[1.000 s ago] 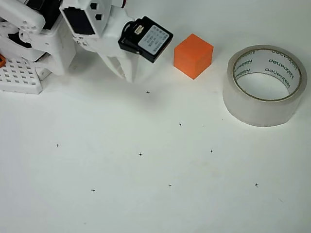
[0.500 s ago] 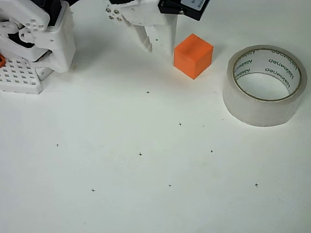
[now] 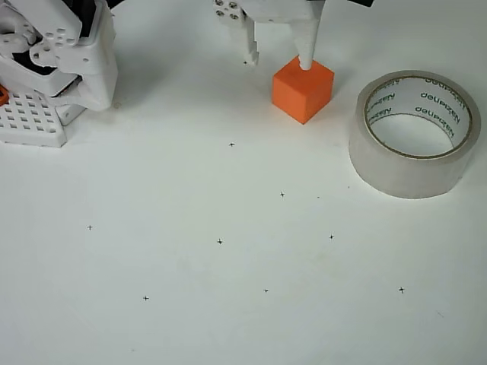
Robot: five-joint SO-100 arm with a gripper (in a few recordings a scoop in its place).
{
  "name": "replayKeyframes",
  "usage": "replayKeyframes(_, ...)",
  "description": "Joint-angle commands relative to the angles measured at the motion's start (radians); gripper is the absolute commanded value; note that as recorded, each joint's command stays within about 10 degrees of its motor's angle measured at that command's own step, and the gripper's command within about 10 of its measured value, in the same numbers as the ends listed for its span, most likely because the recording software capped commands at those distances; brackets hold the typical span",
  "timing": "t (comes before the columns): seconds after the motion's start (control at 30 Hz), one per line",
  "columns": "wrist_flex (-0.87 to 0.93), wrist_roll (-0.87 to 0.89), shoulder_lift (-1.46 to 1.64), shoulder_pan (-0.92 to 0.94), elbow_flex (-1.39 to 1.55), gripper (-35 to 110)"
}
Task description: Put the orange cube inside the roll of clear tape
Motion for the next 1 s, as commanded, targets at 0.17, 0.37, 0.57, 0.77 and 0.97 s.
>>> replayKeyframes(0.17,-0.031,-0.005,-0.112,-0.057,-0.164,33)
replayKeyframes(0.37,-0.031,-0.005,-0.195,-0.074,-0.225,35)
replayKeyframes(0.57,-0.031,0.000,-0.261,-0.087,-0.252,38)
replayKeyframes(0.77,-0.031,0.020,-0.318,-0.104,-0.281,41)
replayKeyframes(0.97,-0.031,0.020,-0.380,-0.100,-0.322,42)
